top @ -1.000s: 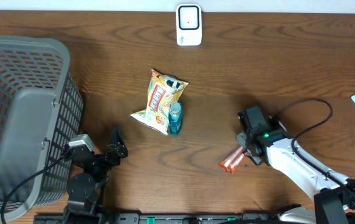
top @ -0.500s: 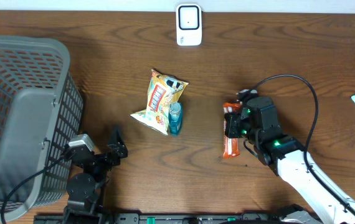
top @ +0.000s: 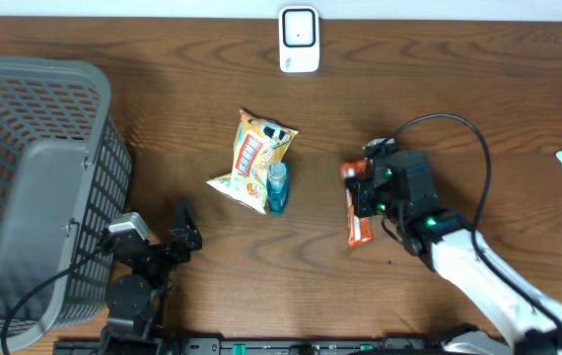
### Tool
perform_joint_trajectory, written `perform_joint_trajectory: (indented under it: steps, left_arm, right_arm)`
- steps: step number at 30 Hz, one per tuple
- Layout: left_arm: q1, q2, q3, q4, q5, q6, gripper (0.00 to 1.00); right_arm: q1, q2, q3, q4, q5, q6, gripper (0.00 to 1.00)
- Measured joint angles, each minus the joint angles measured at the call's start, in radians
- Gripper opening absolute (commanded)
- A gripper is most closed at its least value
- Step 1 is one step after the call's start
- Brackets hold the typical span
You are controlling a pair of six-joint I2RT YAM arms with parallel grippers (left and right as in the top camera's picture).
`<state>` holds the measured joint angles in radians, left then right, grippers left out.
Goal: Scan the item barcode
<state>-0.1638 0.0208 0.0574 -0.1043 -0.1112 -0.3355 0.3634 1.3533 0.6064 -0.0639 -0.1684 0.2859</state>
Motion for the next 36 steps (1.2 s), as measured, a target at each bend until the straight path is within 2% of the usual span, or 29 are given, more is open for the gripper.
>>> perform_joint_trajectory:
  steps: [2, 5, 6, 9, 11, 15, 16, 20, 24, 32, 36]
  left_arm:
    - [0.0, 0.0, 0.0, 0.0, 0.0, 0.0, 0.98]
    - [0.0, 0.0, 0.0, 0.0, 0.0, 0.0, 0.98]
    - [0.0, 0.0, 0.0, 0.0, 0.0, 0.0, 0.98]
    - [0.0, 0.0, 0.0, 0.0, 0.0, 0.0, 0.98]
    - [0.0, 0.0, 0.0, 0.0, 0.0, 0.0, 0.98]
    - [0.0, 0.0, 0.0, 0.0, 0.0, 0.0, 0.98]
    - [0.0, 0.0, 0.0, 0.0, 0.0, 0.0, 0.98]
    - [0.0, 0.0, 0.0, 0.0, 0.0, 0.0, 0.98]
    - [0.0, 0.0, 0.0, 0.0, 0.0, 0.0, 0.98]
    - [0.0, 0.0, 0.0, 0.0, 0.0, 0.0, 0.98]
    - [0.0, 0.0, 0.0, 0.0, 0.0, 0.0, 0.98]
  right_arm:
    - [0.0, 0.042, 0.0, 0.009, 0.005, 0.011, 0.62]
    - [0.0, 0.056, 0.001, 0.015, 0.007, 0.007, 0.66]
    - [0.0, 0.056, 0.008, 0.007, 0.006, 0.009, 0.66]
    - [-0.005, 0.054, 0.068, -0.072, -0.005, 0.003, 0.53]
    - [-0.022, 0.05, 0.119, -0.134, -0.028, -0.004, 0.48]
    - [-0.1, 0.047, 0.165, -0.208, -0.123, -0.07, 0.32]
    - [-0.12, 0.048, 0.165, -0.225, -0.14, -0.087, 0.31]
    - [-0.138, 0.083, 0.165, -0.275, -0.178, -0.147, 0.32]
    - [-0.08, 0.087, 0.168, -0.277, -0.159, -0.174, 0.34]
    - [0.153, 0.089, 0.178, -0.278, 0.109, -0.161, 0.35]
    - [0.185, 0.147, 0.182, -0.243, 0.205, -0.143, 0.35]
